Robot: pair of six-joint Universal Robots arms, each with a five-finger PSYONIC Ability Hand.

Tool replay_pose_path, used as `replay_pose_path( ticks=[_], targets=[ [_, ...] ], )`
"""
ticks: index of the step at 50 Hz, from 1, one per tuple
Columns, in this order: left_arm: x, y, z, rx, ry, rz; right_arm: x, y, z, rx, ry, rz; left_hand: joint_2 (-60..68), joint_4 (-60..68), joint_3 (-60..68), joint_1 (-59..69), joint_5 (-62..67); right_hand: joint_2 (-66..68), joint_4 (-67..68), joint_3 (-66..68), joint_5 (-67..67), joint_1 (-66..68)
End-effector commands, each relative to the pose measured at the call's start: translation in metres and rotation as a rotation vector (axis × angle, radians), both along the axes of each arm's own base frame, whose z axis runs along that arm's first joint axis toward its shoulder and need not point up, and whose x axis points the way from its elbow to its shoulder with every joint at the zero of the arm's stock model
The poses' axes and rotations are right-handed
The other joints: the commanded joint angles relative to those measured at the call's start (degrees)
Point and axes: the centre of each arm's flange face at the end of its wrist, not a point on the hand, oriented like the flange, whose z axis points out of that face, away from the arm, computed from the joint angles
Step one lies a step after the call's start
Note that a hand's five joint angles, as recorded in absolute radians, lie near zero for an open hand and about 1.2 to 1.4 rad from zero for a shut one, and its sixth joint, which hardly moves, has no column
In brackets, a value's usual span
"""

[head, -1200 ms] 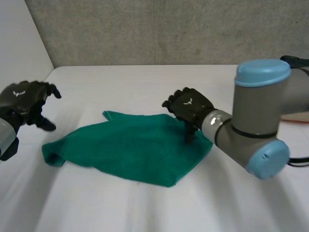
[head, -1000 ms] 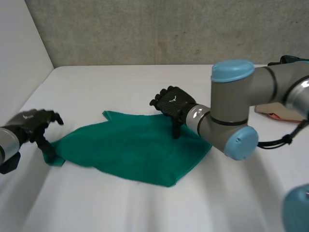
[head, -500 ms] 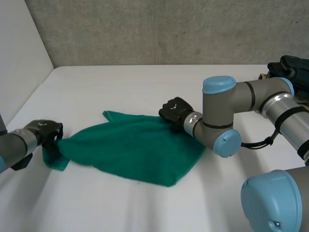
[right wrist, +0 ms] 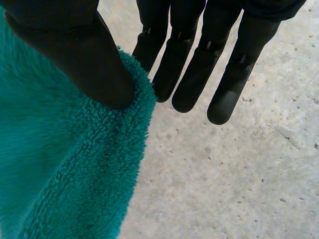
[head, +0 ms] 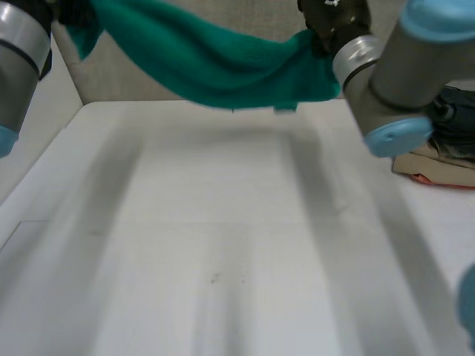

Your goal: Fold the laundry.

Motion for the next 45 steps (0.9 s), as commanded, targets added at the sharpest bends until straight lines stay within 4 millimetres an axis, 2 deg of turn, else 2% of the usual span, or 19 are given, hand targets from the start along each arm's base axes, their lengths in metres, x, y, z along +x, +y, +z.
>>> replay_pose_path(
  ticks=[1, 3, 4, 5, 7, 8, 11, 12, 13, 15, 18, 21, 22, 26, 31, 36, 37, 41, 45],
  targets=[
    [0.003, -0.004, -0.037, 0.112, -0.031, 0.041, -0.032, 0.067, -0.025, 0.35, 0.178, 0.132, 11.39, 11.53, 11.94, 14.19, 13.54, 12.65, 11.6, 12.26, 13.29, 15.81],
    [0.003, -0.007, -0.057, 0.17, -0.054, 0.046, -0.039, 0.088, -0.046, 0.453, 0.243, 0.185, 11.39, 11.53, 11.94, 14.19, 13.54, 12.65, 11.6, 12.26, 13.29, 15.81],
    [0.002, -0.009, -0.076, 0.221, -0.076, 0.043, -0.041, 0.098, -0.058, 0.491, 0.275, 0.217, 11.39, 11.53, 11.94, 14.19, 13.54, 12.65, 11.6, 12.26, 13.29, 15.81],
    [0.001, -0.01, -0.086, 0.244, -0.089, 0.038, -0.044, 0.117, -0.082, 0.548, 0.341, 0.283, 11.39, 11.53, 11.94, 14.19, 13.54, 12.65, 11.6, 12.26, 13.29, 15.81],
    [0.0, -0.012, -0.104, 0.285, -0.114, 0.03, -0.045, 0.134, -0.107, 0.588, 0.403, 0.347, 11.39, 11.53, 11.94, 14.19, 13.54, 12.65, 11.6, 12.26, 13.29, 15.81],
    [-0.003, -0.014, -0.12, 0.32, -0.141, 0.017, -0.045, 0.147, -0.127, 0.604, 0.45, 0.394, 11.39, 11.53, 11.94, 14.19, 13.54, 12.65, 11.6, 12.26, 13.29, 15.81],
    [-0.006, -0.015, -0.141, 0.359, -0.183, 0.007, -0.045, 0.158, -0.157, 0.639, 0.507, 0.412, 11.39, 11.53, 11.94, 14.19, 13.54, 12.65, 11.6, 12.26, 13.29, 15.81],
    [-0.008, -0.015, -0.153, 0.383, -0.21, 0.003, -0.044, 0.164, -0.173, 0.669, 0.531, 0.406, 11.39, 11.53, 11.94, 14.19, 13.54, 12.65, 11.6, 12.26, 13.29, 15.81],
    [-0.009, -0.015, -0.157, 0.391, -0.217, 0.002, -0.044, 0.165, -0.179, 0.682, 0.541, 0.394, 11.39, 11.53, 11.94, 14.19, 13.54, 8.79, 7.75, 8.41, 9.44, 11.96],
    [-0.01, -0.015, -0.163, 0.402, -0.234, 0.008, -0.045, 0.164, -0.186, 0.703, 0.566, 0.354, 11.39, 11.53, 11.94, 14.19, 13.54, -10.84, -11.89, -11.23, -10.2, -7.68],
    [-0.011, -0.011, -0.155, 0.388, -0.233, 0.004, -0.046, 0.152, -0.175, 0.674, 0.547, 0.268, 11.39, 11.53, 11.94, 14.19, 13.54, -40.26, -41.3, -40.64, -39.61, -37.09],
    [-0.012, -0.005, -0.145, 0.363, -0.232, -0.004, -0.047, 0.142, -0.158, 0.651, 0.482, 0.206, 11.39, 11.53, 11.94, 14.19, 13.54, -44.21, -45.26, -44.6, -43.57, -41.04],
    [-0.014, 0.002, -0.137, 0.348, -0.227, -0.017, -0.047, 0.137, -0.144, 0.638, 0.431, 0.181, 11.39, 11.53, 11.94, 14.19, 13.54, -48.56, -49.61, -48.94, -47.92, -45.39],
    [-0.02, 0.018, -0.118, 0.307, -0.226, -0.051, -0.045, 0.129, -0.121, 0.615, 0.332, 0.17, 11.39, 11.53, 11.94, 14.19, 13.54, -53.63, -54.68, -54.02, -52.99, -50.47],
    [-0.024, 0.04, -0.092, 0.244, -0.217, -0.098, -0.036, 0.113, -0.111, 0.571, 0.301, 0.179, 11.39, 11.53, 11.94, 14.19, 13.54, -55.5, -56.54, -55.88, -54.85, -52.33],
    [-0.029, 0.071, -0.058, 0.143, -0.207, -0.16, -0.025, 0.083, -0.112, 0.527, 0.298, 0.165, 11.39, 11.53, 11.94, 14.19, 13.54, -57.35, -58.4, -57.74, -56.71, -54.19],
    [-0.03, 0.082, -0.046, 0.107, -0.206, -0.176, -0.022, 0.073, -0.117, 0.535, 0.304, 0.161, 11.39, 11.53, 11.94, 14.19, 13.54, -57.35, -58.4, -57.74, -56.71, -54.19],
    [-0.031, 0.104, -0.027, 0.037, -0.215, -0.216, -0.013, 0.054, -0.141, 0.587, 0.36, 0.164, 11.39, 11.53, 11.94, 14.19, 13.54, -57.35, -58.4, -57.74, -56.71, -54.19],
    [-0.031, 0.117, -0.014, -0.016, -0.233, -0.239, -0.006, 0.041, -0.163, 0.62, 0.419, 0.168, 11.39, 11.53, 11.94, 14.19, 13.54, -57.35, -58.4, -57.74, -56.71, -54.19]
  ],
)
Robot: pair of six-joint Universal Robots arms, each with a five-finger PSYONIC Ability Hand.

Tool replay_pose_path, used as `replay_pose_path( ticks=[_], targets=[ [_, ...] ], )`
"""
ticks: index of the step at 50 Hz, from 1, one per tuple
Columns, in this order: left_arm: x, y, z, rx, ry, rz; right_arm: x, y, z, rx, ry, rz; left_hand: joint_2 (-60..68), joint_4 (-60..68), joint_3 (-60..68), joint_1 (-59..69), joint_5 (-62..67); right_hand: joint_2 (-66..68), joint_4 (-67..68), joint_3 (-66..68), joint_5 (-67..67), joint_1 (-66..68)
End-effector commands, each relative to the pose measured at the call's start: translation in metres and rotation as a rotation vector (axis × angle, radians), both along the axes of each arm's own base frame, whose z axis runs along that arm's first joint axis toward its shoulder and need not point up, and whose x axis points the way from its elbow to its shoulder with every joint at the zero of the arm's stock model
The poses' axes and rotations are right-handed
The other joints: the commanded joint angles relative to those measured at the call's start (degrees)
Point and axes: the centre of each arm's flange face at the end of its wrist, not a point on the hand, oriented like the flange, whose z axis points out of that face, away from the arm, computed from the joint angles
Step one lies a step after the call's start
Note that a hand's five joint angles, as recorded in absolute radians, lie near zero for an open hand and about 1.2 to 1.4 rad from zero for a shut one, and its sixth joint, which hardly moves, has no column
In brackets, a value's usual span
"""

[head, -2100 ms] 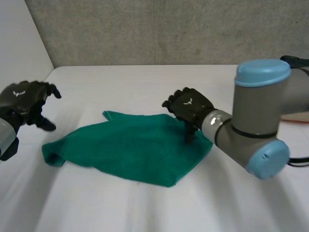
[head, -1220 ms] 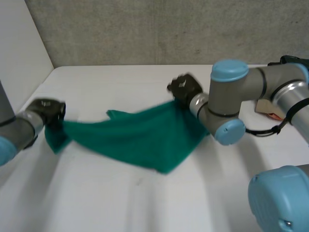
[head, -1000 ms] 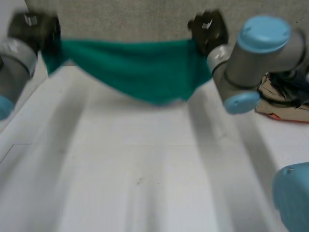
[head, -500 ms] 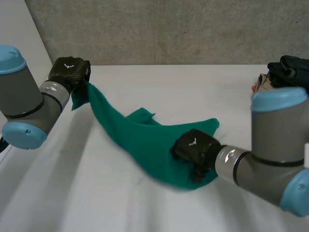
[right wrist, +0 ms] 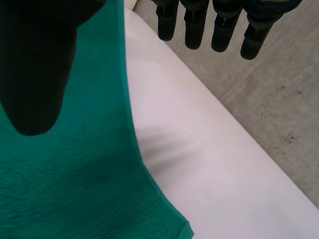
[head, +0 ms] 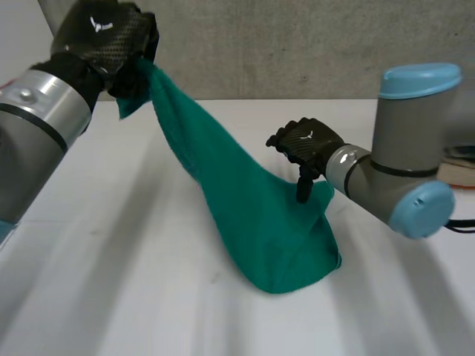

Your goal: Fold the laundry.

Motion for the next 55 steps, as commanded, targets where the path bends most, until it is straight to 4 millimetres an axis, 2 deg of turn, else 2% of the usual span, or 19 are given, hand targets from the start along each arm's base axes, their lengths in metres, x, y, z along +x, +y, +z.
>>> replay_pose_path(
  ticks=[1, 6, 10, 12, 14, 18, 19, 22, 23, 27, 31, 33, 37, 41, 45, 46, 49, 50, 55],
  targets=[
    [-0.001, 0.032, 0.03, -0.112, -0.011, -0.065, 0.014, -0.029, -0.044, 0.067, 0.11, 0.022, 11.32, 11.32, 11.87, 14.2, 13.54, -2.01, -1.89, -1.97, -2.85, -3.23],
    [0.002, 0.04, 0.037, -0.135, -0.006, -0.079, 0.021, -0.045, -0.061, 0.072, 0.098, 0.003, 11.32, 11.32, 11.87, 14.2, 13.54, -2.01, -1.89, -1.97, -2.85, -3.23],
    [0.004, 0.043, 0.036, -0.134, -0.008, -0.085, 0.024, -0.054, -0.074, 0.07, 0.089, -0.019, 11.32, 11.32, 11.87, 14.2, 13.54, 32.88, 33.0, 32.92, 32.04, 31.66],
    [0.006, 0.042, 0.033, -0.125, -0.012, -0.086, 0.024, -0.059, -0.077, 0.066, 0.08, -0.029, 11.32, 11.32, 11.87, 14.2, 13.54, 67.86, 67.98, 67.9, 67.03, 66.64],
    [0.007, 0.039, 0.032, -0.126, -0.015, -0.082, 0.023, -0.064, -0.073, 0.045, 0.07, -0.044, 11.32, 11.32, 11.87, 14.2, 13.54, 67.99, 68.11, 68.03, 67.15, 66.77],
    [0.015, 0.018, 0.029, -0.141, -0.023, -0.037, 0.012, -0.085, -0.036, -0.082, 0.017, -0.15, 11.32, 11.32, 11.87, 14.2, 13.54, 67.99, 68.11, 68.03, 67.15, 66.77],
    [0.018, 0.004, 0.027, -0.151, -0.029, -0.013, 0.006, -0.096, -0.012, -0.169, -0.03, -0.215, 11.32, 11.32, 11.87, 14.2, 13.54, 67.99, 68.11, 68.03, 67.15, 66.77],
    [0.021, -0.02, 0.027, -0.175, -0.039, 0.023, -0.004, -0.111, 0.03, -0.308, -0.134, -0.306, 11.32, 11.32, 11.87, 14.2, 13.54, 67.99, 68.11, 68.03, 67.15, 66.77],
    [0.022, -0.033, 0.03, -0.201, -0.043, 0.042, -0.008, -0.114, 0.056, -0.384, -0.197, -0.328, 11.32, 11.32, 11.87, 14.2, 13.54, 67.99, 68.11, 68.03, 67.15, 66.77],
    [0.018, -0.052, 0.05, -0.276, -0.032, 0.077, -0.018, -0.111, 0.116, -0.552, -0.307, -0.35, 11.32, 11.32, 11.87, 14.2, 13.54, 67.99, 68.11, 68.03, 67.15, 66.77],
    [0.017, -0.064, 0.066, -0.31, 0.009, 0.129, -0.031, -0.102, 0.153, -0.642, -0.342, -0.377, 11.32, 11.32, 11.87, 14.2, 13.54, 67.99, 68.11, 68.03, 67.15, 66.77],
    [0.018, -0.07, 0.064, -0.3, 0.018, 0.158, -0.036, -0.099, 0.158, -0.642, -0.338, -0.384, 11.32, 11.32, 11.87, 14.2, 13.54, 67.99, 68.11, 68.03, 67.15, 66.77],
    [0.019, -0.079, 0.045, -0.239, 0.01, 0.198, -0.048, -0.091, 0.141, -0.54, -0.279, -0.385, 11.32, 11.32, 11.87, 14.2, 13.54, 67.99, 68.11, 68.03, 67.15, 66.77],
    [0.017, -0.08, 0.003, -0.12, -0.044, 0.195, -0.062, -0.081, 0.103, -0.395, -0.188, -0.368, 11.32, 11.32, 11.87, 14.2, 13.54, 67.99, 68.11, 68.03, 67.15, 66.77],
    [0.02, -0.074, -0.05, 0.023, -0.129, 0.192, -0.072, -0.065, 0.054, -0.24, -0.096, -0.325, 11.32, 11.32, 11.87, 14.2, 13.54, 67.99, 68.11, 68.03, 67.15, 66.77],
    [0.022, -0.07, -0.075, 0.087, -0.171, 0.193, -0.075, -0.056, 0.033, -0.176, -0.056, -0.304, 11.32, 11.32, 11.87, 14.2, 13.54, 67.99, 68.11, 68.03, 67.15, 66.77],
    [0.024, -0.062, -0.112, 0.176, -0.24, 0.18, -0.077, -0.039, 0.001, -0.083, 0.006, -0.265, 11.32, 11.32, 11.87, 14.2, 13.54, 67.99, 68.11, 68.03, 67.15, 66.77],
    [0.024, -0.058, -0.136, 0.229, -0.287, 0.166, -0.078, -0.027, -0.02, -0.028, 0.046, -0.233, 11.32, 11.32, 11.87, 14.2, 13.54, 67.99, 68.11, 68.03, 67.15, 66.77],
    [0.021, -0.054, -0.186, 0.313, -0.407, 0.12, -0.071, 0.002, -0.067, 0.066, 0.139, -0.129, 10.67, 10.68, 11.22, 13.55, 12.89, 67.99, 68.11, 68.03, 67.15, 66.77]
  ],
)
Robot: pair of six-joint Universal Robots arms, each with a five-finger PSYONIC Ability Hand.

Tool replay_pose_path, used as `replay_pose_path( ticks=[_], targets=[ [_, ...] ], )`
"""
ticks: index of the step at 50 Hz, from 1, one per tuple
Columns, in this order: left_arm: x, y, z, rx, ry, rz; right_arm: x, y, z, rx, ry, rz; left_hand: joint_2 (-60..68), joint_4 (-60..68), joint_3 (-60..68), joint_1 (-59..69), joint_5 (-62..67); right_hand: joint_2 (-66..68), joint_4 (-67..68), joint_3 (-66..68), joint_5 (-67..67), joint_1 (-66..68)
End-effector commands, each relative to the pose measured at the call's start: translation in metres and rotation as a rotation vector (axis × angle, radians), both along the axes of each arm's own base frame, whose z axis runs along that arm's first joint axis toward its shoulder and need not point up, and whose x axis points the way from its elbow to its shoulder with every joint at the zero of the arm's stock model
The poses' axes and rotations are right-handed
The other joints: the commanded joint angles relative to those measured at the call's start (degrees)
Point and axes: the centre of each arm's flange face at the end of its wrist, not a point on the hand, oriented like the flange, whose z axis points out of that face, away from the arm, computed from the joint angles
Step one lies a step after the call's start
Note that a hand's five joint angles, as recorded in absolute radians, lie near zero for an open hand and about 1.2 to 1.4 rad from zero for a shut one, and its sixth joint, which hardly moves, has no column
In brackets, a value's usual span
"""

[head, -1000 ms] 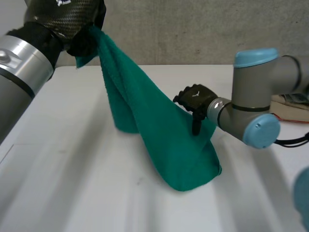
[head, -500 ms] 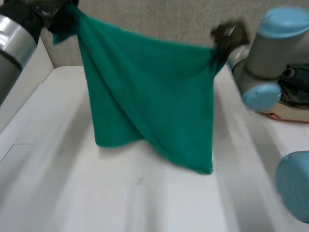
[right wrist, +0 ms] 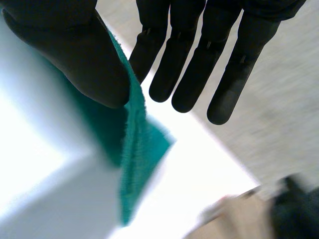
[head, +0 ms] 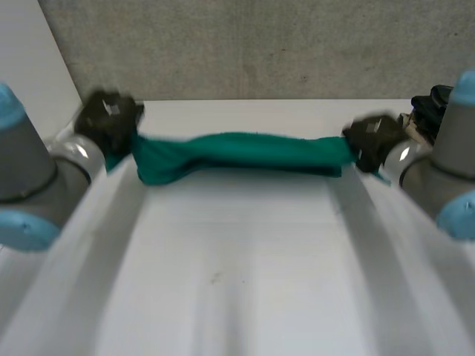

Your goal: Fold the laundry.

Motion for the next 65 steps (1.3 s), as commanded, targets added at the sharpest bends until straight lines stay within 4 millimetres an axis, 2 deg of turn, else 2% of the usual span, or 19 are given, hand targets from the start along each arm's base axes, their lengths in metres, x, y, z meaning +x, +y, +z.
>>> replay_pose_path(
  ticks=[1, 4, 6, 7, 8, 13, 19, 26, 33, 39, 43, 48, 49, 53, 56, 57, 63, 64, 65],
  targets=[
    [-0.002, 0.01, -0.077, 0.169, -0.158, -0.053, 0.005, 0.04, -0.067, 0.16, 0.116, 0.123, 8.99, 8.98, 9.54, 11.88, 11.22, 12.62, 11.57, 11.98, 13.5, 14.84],
    [0.003, 0.006, -0.088, 0.202, -0.202, -0.031, 0.003, 0.038, -0.073, 0.156, 0.134, 0.099, 2.27, 2.26, 2.83, 5.16, 4.5, 12.62, 11.57, 11.98, 13.5, 14.84],
    [0.007, 0.004, -0.085, 0.213, -0.209, -0.008, 0.0, 0.035, -0.072, 0.152, 0.131, 0.069, -6.95, -6.97, -6.4, -4.07, -4.72, 12.62, 11.57, 11.98, 13.5, 14.84],
    [0.011, 0.004, -0.081, 0.226, -0.209, 0.009, -0.002, 0.034, -0.07, 0.154, 0.124, 0.044, -21.83, -21.84, -21.27, -18.94, -19.59, 12.62, 11.57, 11.98, 13.5, 14.84],
    [0.012, 0.004, -0.077, 0.227, -0.204, 0.016, -0.003, 0.033, -0.069, 0.155, 0.117, 0.034, -27.97, -27.98, -27.42, -25.09, -25.74, 12.62, 11.57, 11.98, 13.5, 14.84],
    [0.023, 0.004, -0.066, 0.245, -0.139, 0.044, -0.007, 0.033, -0.066, 0.166, 0.084, 0.005, -41.47, -41.48, -40.92, -38.59, -39.24, 12.62, 11.57, 11.98, 13.5, 14.84],
    [0.047, 0.001, -0.067, 0.315, -0.036, 0.083, -0.007, 0.039, -0.068, 0.191, 0.07, 0.001, -42.33, -42.34, -41.78, -39.45, -40.1, 12.62, 11.57, 11.98, 13.5, 14.84],
    [0.059, 0.001, -0.079, 0.426, 0.0, 0.079, -0.005, 0.042, -0.069, 0.192, 0.076, 0.009, -43.0, -43.01, -42.45, -40.12, -40.77, 12.62, 11.57, 11.98, 13.5, 14.84],
    [0.068, -0.02, -0.082, 0.421, 0.015, 0.12, -0.005, 0.043, -0.07, 0.196, 0.079, 0.008, -43.17, -43.19, -42.62, -40.29, -40.94, 12.62, 11.57, 11.98, 13.5, 14.84],
    [0.063, -0.026, -0.089, 0.448, 0.023, 0.097, -0.006, 0.042, -0.07, 0.193, 0.081, 0.006, -43.01, -43.02, -42.45, -40.12, -40.77, 12.62, 11.57, 11.98, 13.5, 14.84],
    [0.057, -0.019, -0.097, 0.519, 0.012, 0.073, -0.006, 0.042, -0.07, 0.191, 0.082, 0.004, -39.31, -39.32, -38.76, -36.43, -37.08, 12.62, 11.57, 11.98, 13.5, 14.84],
    [0.056, -0.011, -0.1, 0.574, 0.014, 0.042, -0.009, 0.04, -0.064, 0.178, 0.077, -0.004, -25.04, -25.06, -24.49, -22.16, -22.81, 12.62, 11.57, 11.98, 13.5, 14.84],
    [0.056, -0.011, -0.098, 0.57, 0.019, 0.039, -0.009, 0.039, -0.063, 0.174, 0.076, -0.006, -21.34, -21.36, -20.79, -18.46, -19.11, 12.62, 11.57, 11.98, 13.5, 14.84],
    [0.052, -0.006, -0.082, 0.554, 0.053, -0.009, -0.01, 0.039, -0.053, 0.156, 0.071, -0.012, 11.24, 11.23, 11.79, 14.13, 13.47, 12.62, 11.57, 11.98, 13.5, 14.84],
    [0.051, 0.0, -0.07, 0.551, 0.067, -0.023, -0.013, 0.04, -0.041, 0.14, 0.067, -0.021, 11.31, 11.3, 11.86, 14.19, 13.54, 12.62, 11.57, 11.98, 13.5, 14.84],
    [0.053, 0.003, -0.053, 0.529, 0.081, -0.017, -0.017, 0.04, -0.028, 0.123, 0.061, -0.033, 11.31, 11.3, 11.86, 14.19, 13.54, 12.62, 11.57, 11.98, 13.5, 14.84],
    [0.063, 0.015, 0.008, 0.4, 0.104, 0.023, -0.029, 0.046, 0.03, 0.05, 0.041, -0.06, 11.31, 11.3, 11.86, 14.19, 13.54, 12.62, 11.57, 11.98, 13.5, 14.84],
    [0.064, 0.025, 0.032, 0.34, 0.104, 0.029, -0.032, 0.049, 0.05, 0.021, 0.044, -0.065, 11.31, 11.3, 11.86, 14.19, 13.54, 12.62, 11.57, 11.98, 13.5, 14.84],
    [0.064, 0.03, 0.045, 0.305, 0.104, 0.031, -0.034, 0.051, 0.062, -0.001, 0.047, -0.066, 11.31, 11.3, 11.86, 14.19, 13.54, 12.62, 11.57, 11.98, 13.5, 14.84]
  ],
)
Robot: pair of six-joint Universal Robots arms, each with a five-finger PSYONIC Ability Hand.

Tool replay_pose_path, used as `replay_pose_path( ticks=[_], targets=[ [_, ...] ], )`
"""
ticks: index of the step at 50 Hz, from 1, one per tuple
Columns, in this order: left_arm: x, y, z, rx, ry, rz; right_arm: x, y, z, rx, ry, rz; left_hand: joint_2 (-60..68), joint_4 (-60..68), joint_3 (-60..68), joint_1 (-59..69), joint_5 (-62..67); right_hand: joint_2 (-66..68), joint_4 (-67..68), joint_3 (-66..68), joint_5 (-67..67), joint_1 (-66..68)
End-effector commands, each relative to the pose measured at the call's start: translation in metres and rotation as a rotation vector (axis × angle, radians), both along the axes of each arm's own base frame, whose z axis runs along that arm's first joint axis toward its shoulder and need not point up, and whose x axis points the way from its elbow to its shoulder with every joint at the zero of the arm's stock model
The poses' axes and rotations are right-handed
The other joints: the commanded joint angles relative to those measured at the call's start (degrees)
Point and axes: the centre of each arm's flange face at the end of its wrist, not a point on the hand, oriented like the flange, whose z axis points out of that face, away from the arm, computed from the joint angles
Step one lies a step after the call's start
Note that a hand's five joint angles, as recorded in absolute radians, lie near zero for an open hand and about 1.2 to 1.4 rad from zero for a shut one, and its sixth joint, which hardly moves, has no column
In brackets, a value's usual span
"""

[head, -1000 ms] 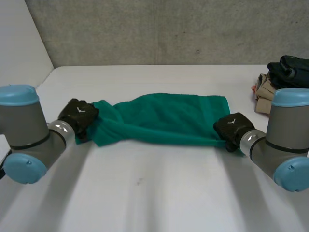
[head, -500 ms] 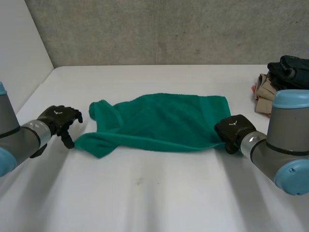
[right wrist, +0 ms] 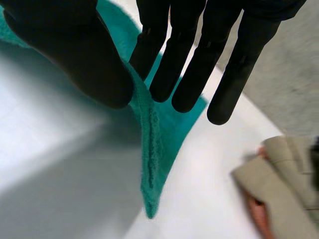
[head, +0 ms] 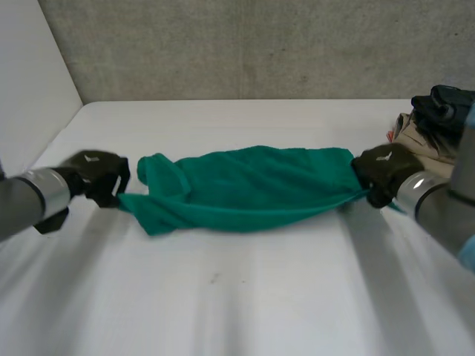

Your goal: Fold the laundry.

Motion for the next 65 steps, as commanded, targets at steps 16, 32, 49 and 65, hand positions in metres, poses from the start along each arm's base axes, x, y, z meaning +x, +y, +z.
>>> replay_pose_path(
  ticks=[16, 32, 49, 65],
  targets=[
    [-0.004, 0.035, 0.13, -0.287, -0.131, 0.109, -0.006, 0.004, 0.117, -0.061, 0.12, 0.04, 11.52, 11.56, 12.07, 13.41, 13.62, 12.62, 11.56, 11.98, 13.09, 14.84],
    [-0.06, -0.068, 0.156, -0.641, 0.006, 0.061, 0.046, -0.099, 0.118, -0.525, -0.014, -0.087, 11.52, 11.56, 12.07, 13.41, 13.62, 12.62, 11.56, 11.98, 13.09, 14.84],
    [-0.033, -0.069, 0.237, -1.055, 0.172, 0.238, 0.066, -0.104, 0.21, -1.043, -0.309, -0.035, 11.52, 11.56, 12.07, 13.41, 13.62, 12.62, 11.56, 11.98, 13.09, 14.84],
    [-0.036, -0.085, 0.028, -0.566, -0.094, 0.154, 0.061, -0.115, 0.017, -0.466, -0.093, 0.071, 11.52, 11.56, 12.07, 13.41, 13.62, 12.62, 11.56, 11.98, 13.09, 14.84]
  ],
)
